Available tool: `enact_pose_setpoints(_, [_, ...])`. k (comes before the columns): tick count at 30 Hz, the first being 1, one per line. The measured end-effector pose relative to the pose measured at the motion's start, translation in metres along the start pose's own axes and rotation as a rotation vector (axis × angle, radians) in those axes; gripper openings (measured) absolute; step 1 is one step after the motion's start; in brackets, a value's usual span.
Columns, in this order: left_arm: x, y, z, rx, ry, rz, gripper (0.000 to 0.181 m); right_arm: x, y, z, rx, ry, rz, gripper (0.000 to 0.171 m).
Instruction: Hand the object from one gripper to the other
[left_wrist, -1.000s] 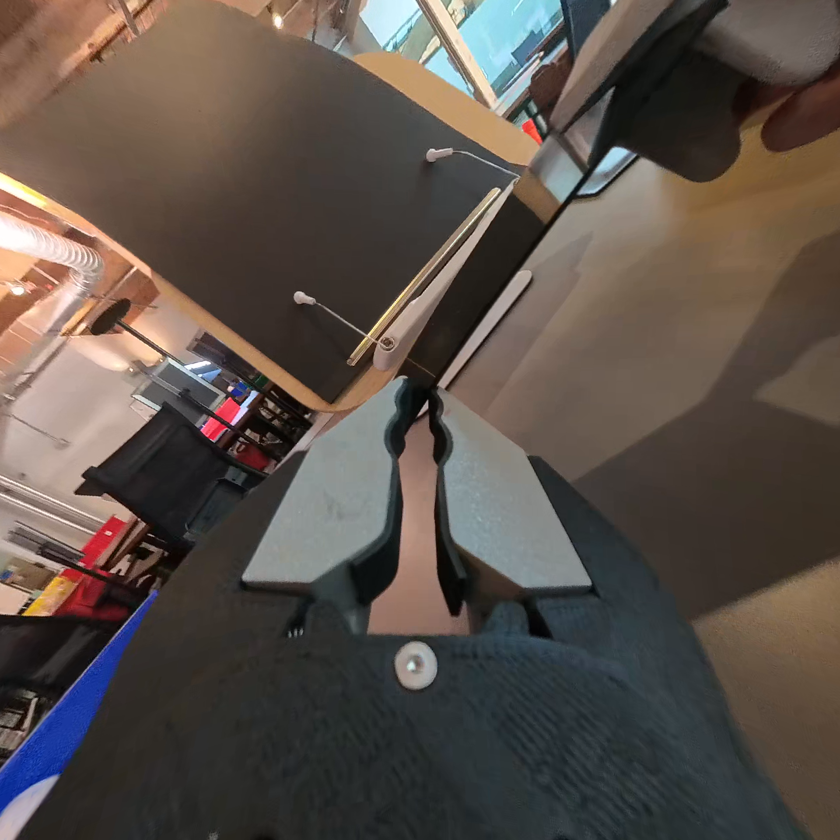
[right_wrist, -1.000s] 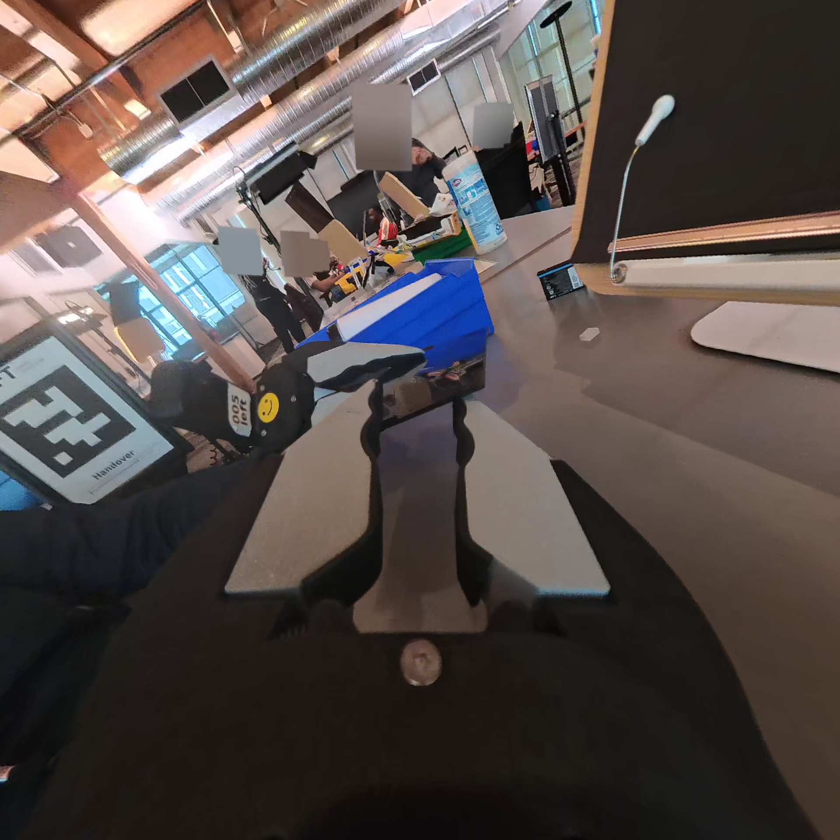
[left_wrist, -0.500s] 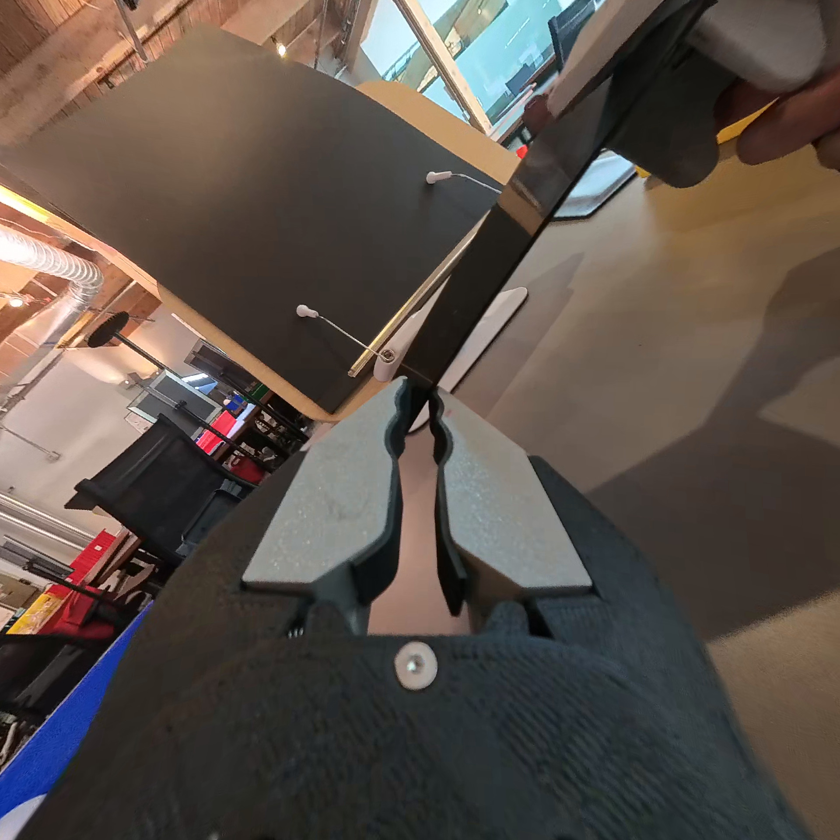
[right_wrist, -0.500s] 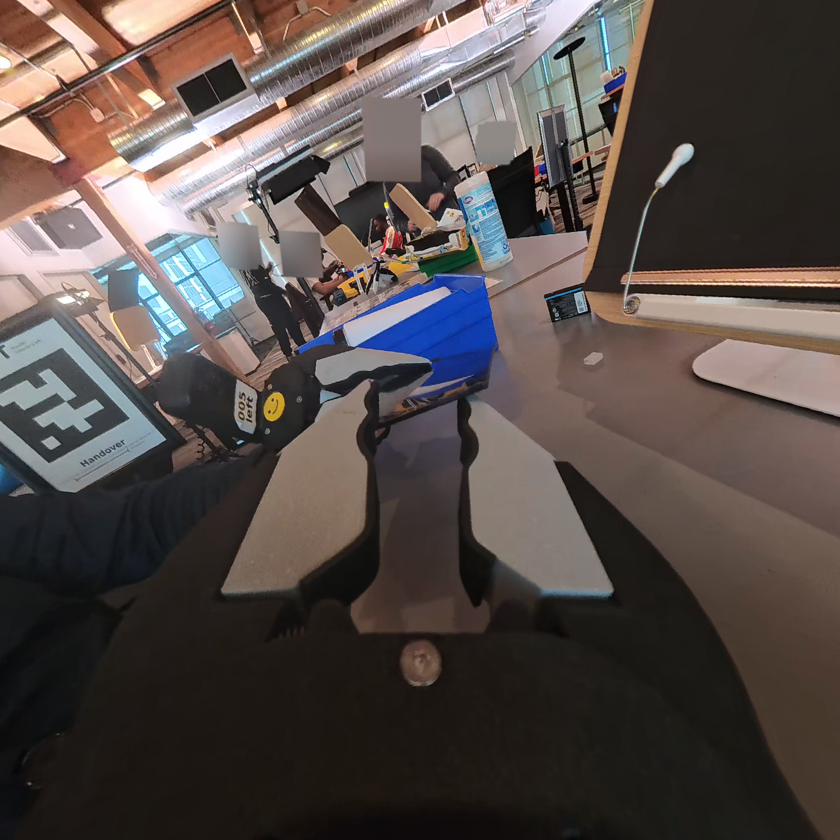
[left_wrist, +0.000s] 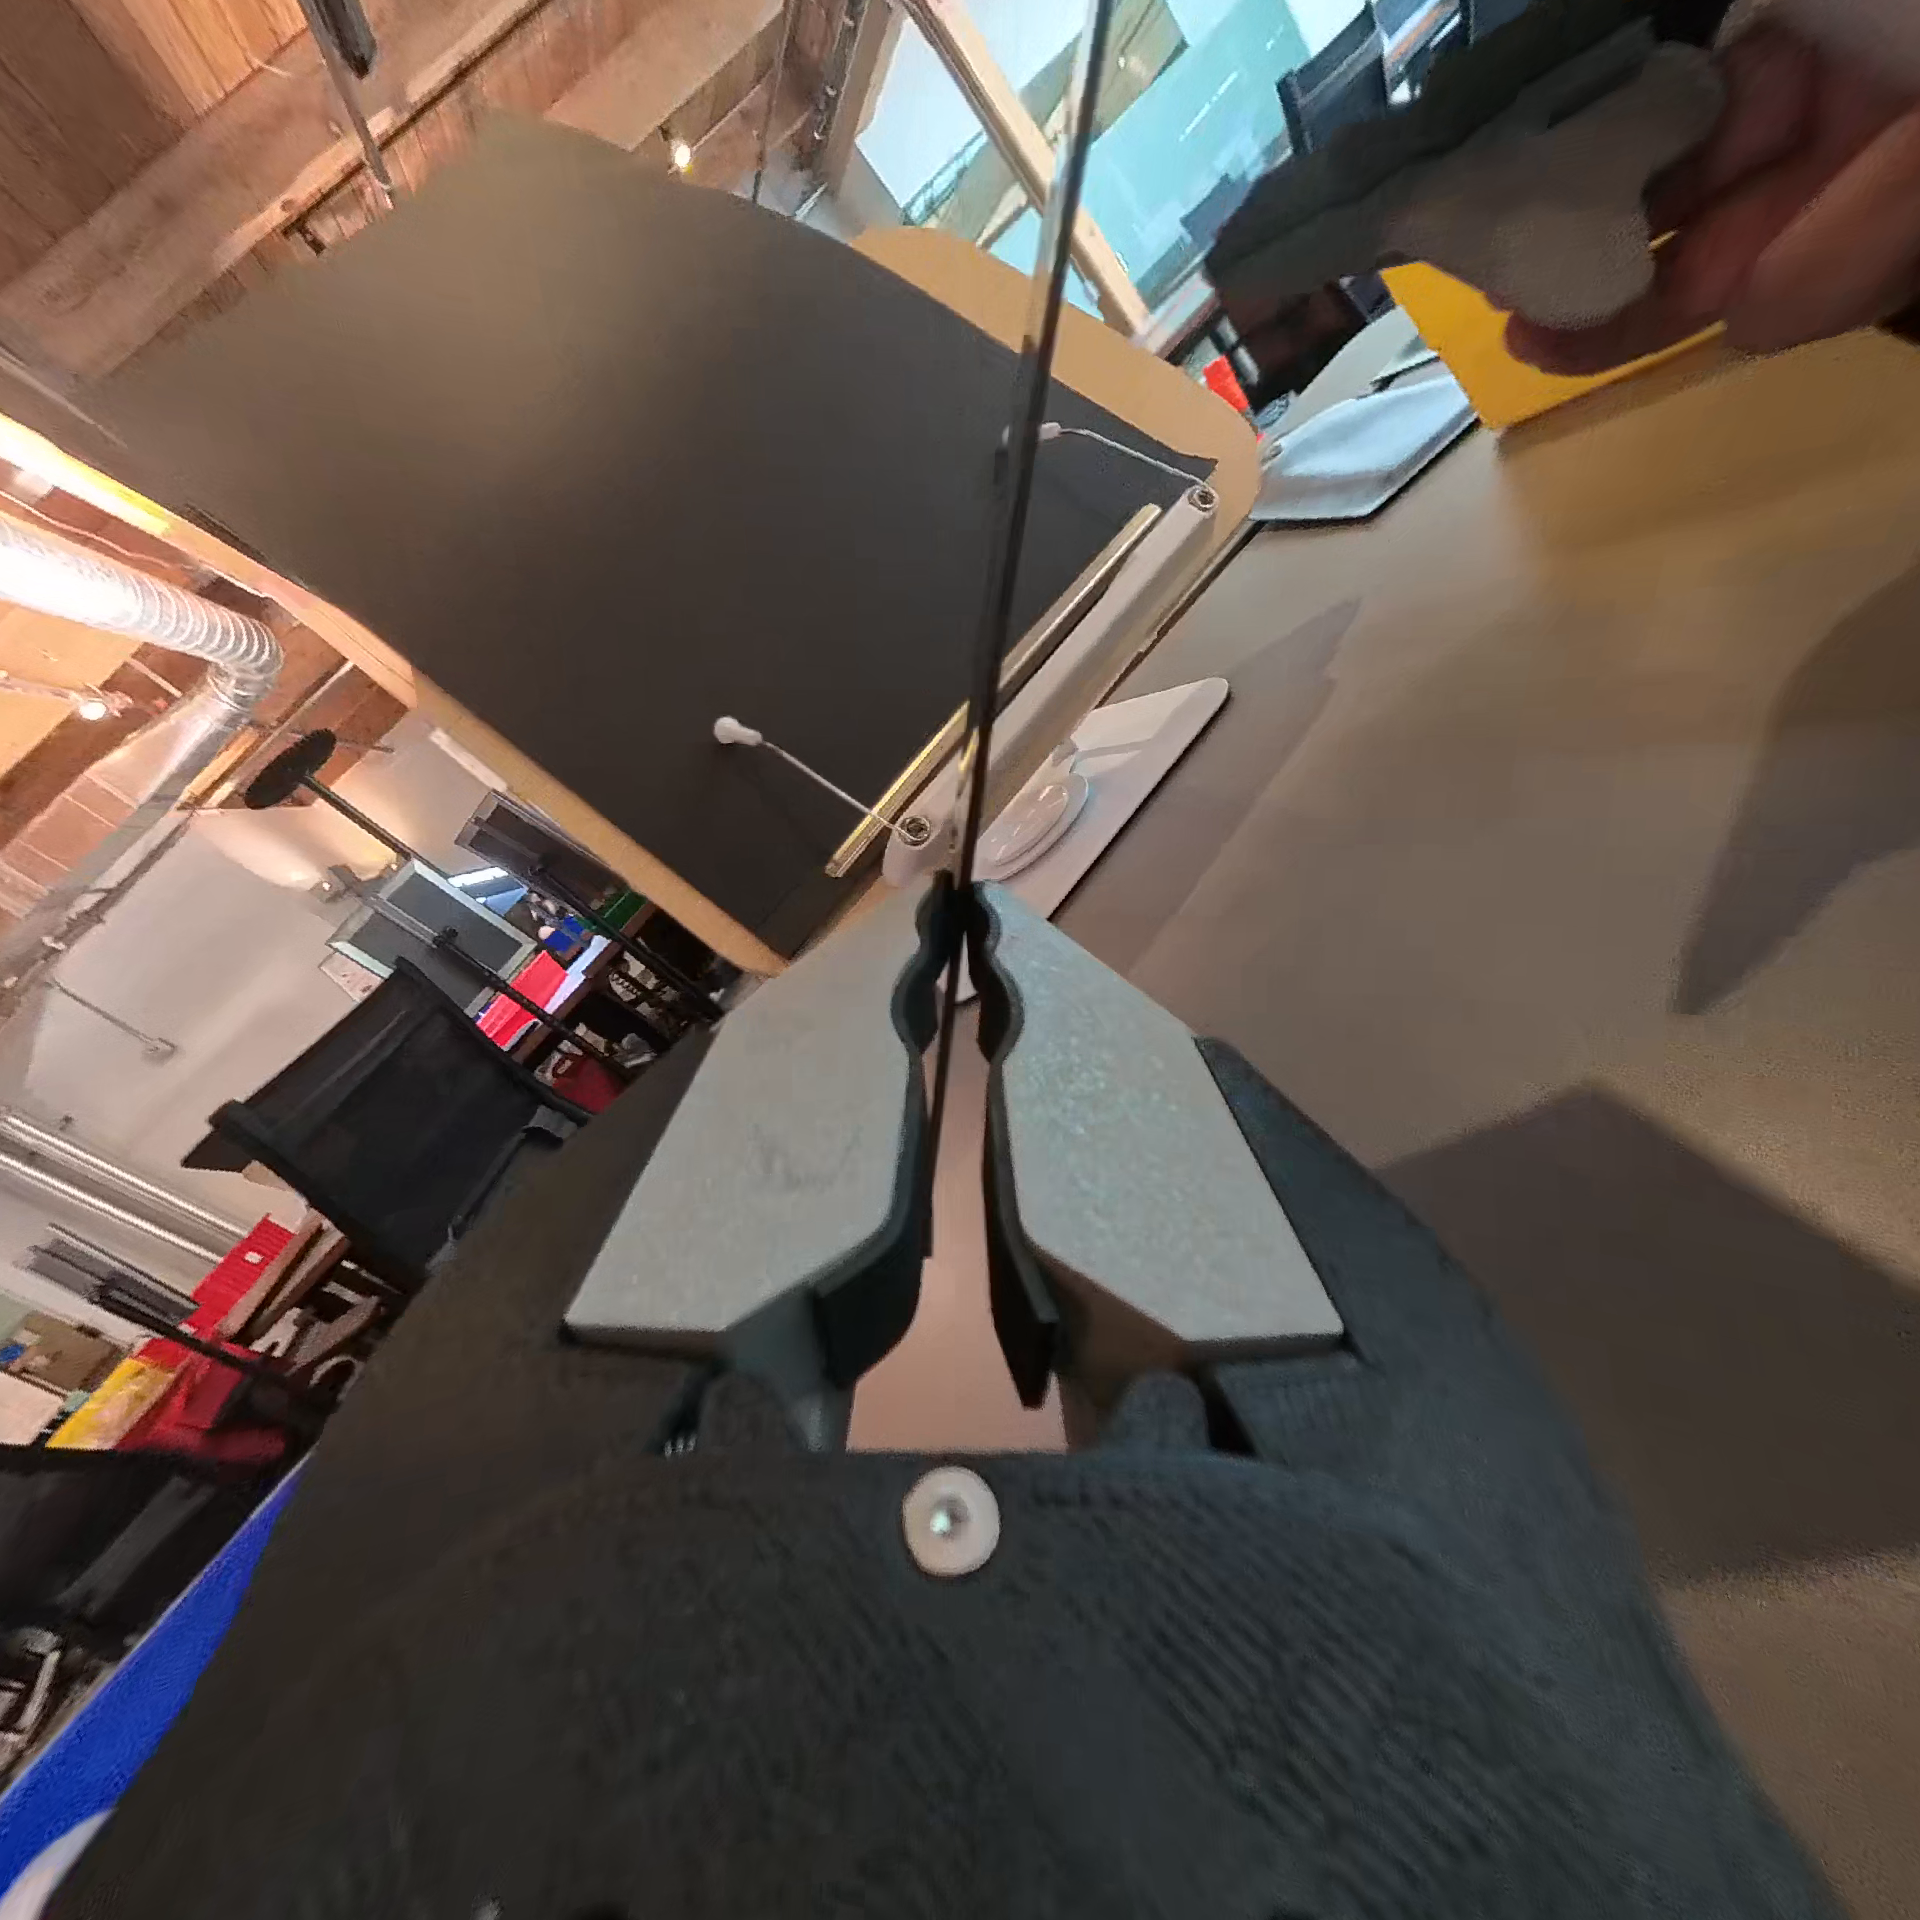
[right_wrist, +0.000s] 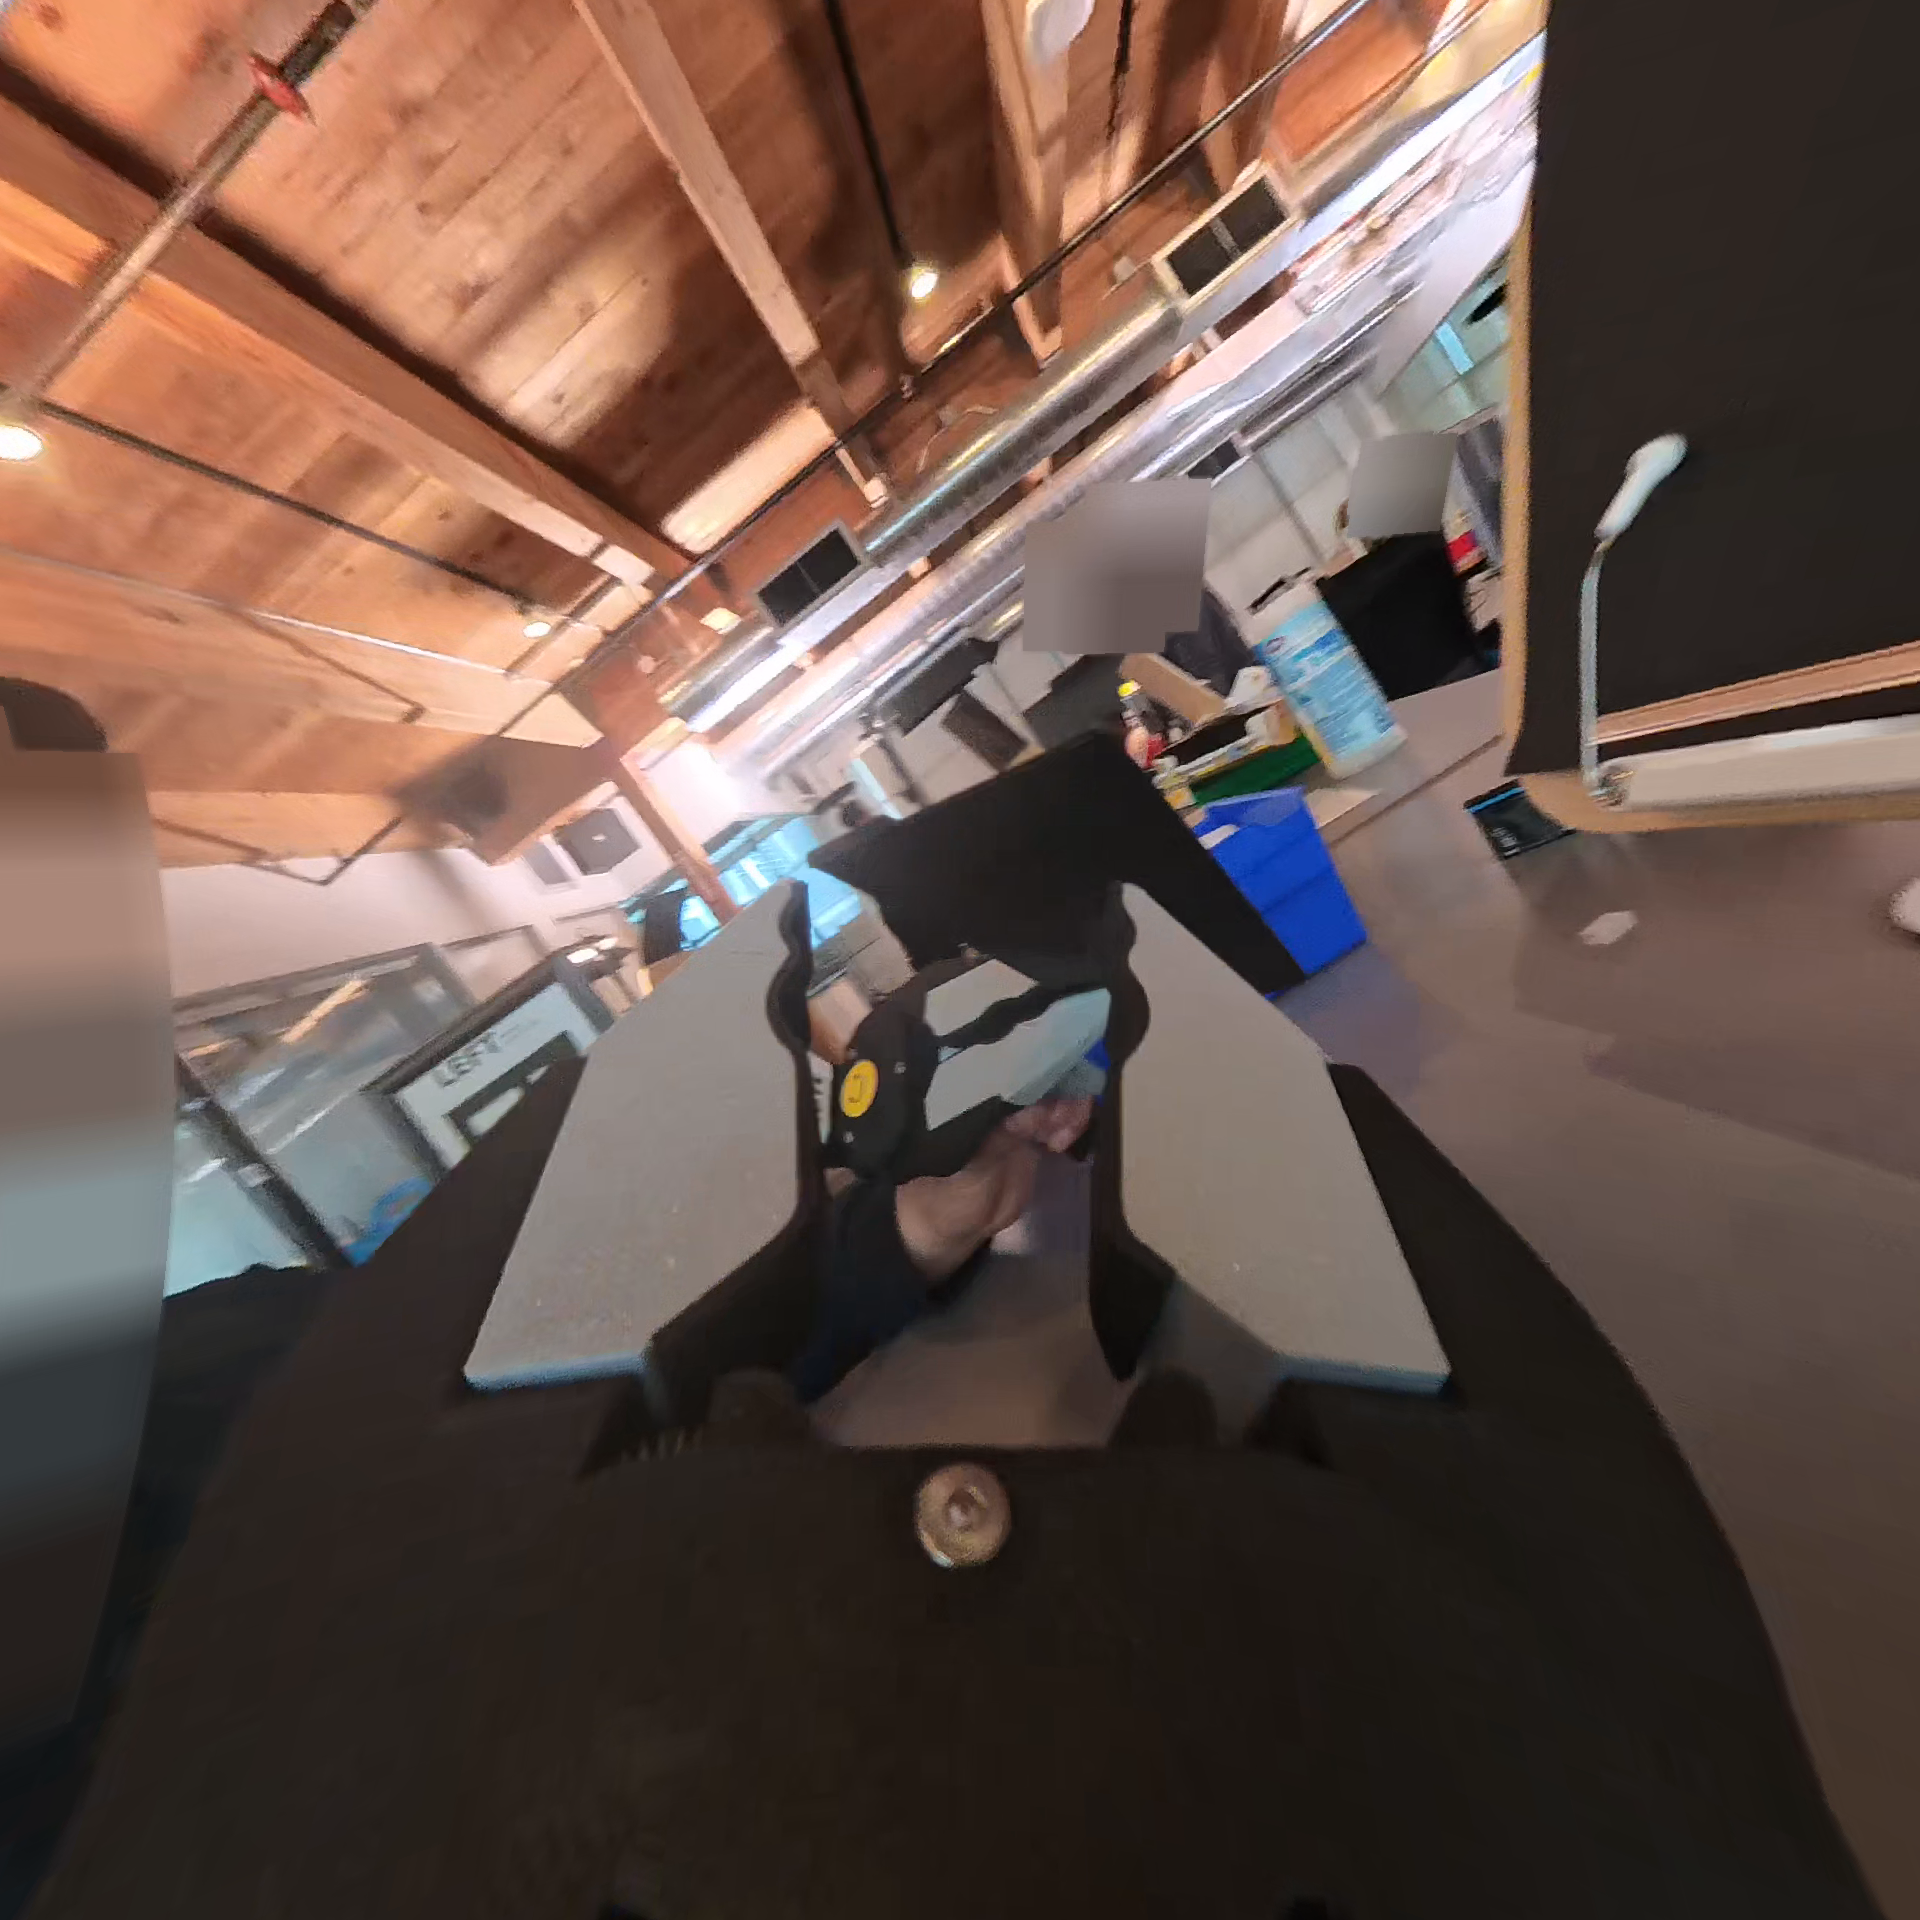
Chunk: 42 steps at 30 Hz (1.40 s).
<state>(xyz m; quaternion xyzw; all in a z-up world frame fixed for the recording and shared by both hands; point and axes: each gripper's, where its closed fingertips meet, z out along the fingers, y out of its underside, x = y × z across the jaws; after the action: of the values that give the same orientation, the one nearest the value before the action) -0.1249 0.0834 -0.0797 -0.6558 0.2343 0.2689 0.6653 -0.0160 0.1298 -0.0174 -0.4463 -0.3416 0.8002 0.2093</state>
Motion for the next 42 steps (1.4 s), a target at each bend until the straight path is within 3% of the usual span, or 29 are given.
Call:
enact_pose_setpoints(4, [0.001,-0.009,-0.004,0.073,0.054,-0.093,0.000,0.010,-0.001,0.000,-0.015,0.129,-0.137,0.064])
enact_pose_setpoints(5, [0.003,-0.014,-0.006,0.103,0.082,-0.119,0.000,0.010,0.002,0.002,-0.031,0.141,-0.180,0.074])
enact_pose_setpoints(12, [0.035,-0.051,-0.030,0.317,0.533,-0.522,0.000,0.000,0.023,0.018,-0.143,0.152,-0.375,0.078])
enact_pose_setpoints(16, [0.054,-0.060,-0.039,0.328,0.733,-0.639,0.000,-0.020,0.039,0.026,-0.198,0.047,-0.445,0.053])
enact_pose_setpoints(17, [0.058,-0.058,-0.038,0.308,0.743,-0.628,0.000,-0.027,0.047,0.028,-0.231,-0.003,-0.461,0.035])
enact_pose_setpoints(18, [0.062,-0.056,-0.037,0.293,0.740,-0.602,0.000,-0.032,0.053,0.029,-0.262,-0.029,-0.483,0.012])
enact_pose_setpoints(20, [0.064,-0.052,-0.033,0.276,0.696,-0.572,0.008,-0.032,0.056,0.028,-0.291,-0.013,-0.562,0.000])
enact_pose_setpoints(23, [0.051,-0.041,-0.022,0.247,0.525,-0.515,0.012,-0.022,0.044,0.025,-0.256,0.111,-0.709,0.000])
enact_pose_setpoints(25, [0.040,-0.035,-0.018,0.247,0.404,-0.455,0.009,-0.006,0.032,0.018,-0.254,0.282,-0.843,0.000])
enact_pose_setpoints(28, [0.031,-0.026,-0.014,0.210,0.296,-0.391,0.007,0.028,0.019,0.002,-0.357,0.631,-1.147,0.000])
enact_pose_setpoints(31, [0.025,-0.004,-0.004,0.078,0.187,-0.265,0.015,0.054,0.026,-0.008,-0.567,0.845,-1.445,0.000])
enact_pose_setpoints(35, [0.025,-0.001,-0.002,0.045,0.074,-0.010,0.018,0.083,0.055,-0.011,-0.880,0.899,-1.627,0.000])
enact_pose_setpoints(42, [0.044,-0.017,-0.004,0.088,-0.001,0.351,0.012,0.083,0.082,-0.002,-0.998,0.794,-1.713,0.000])
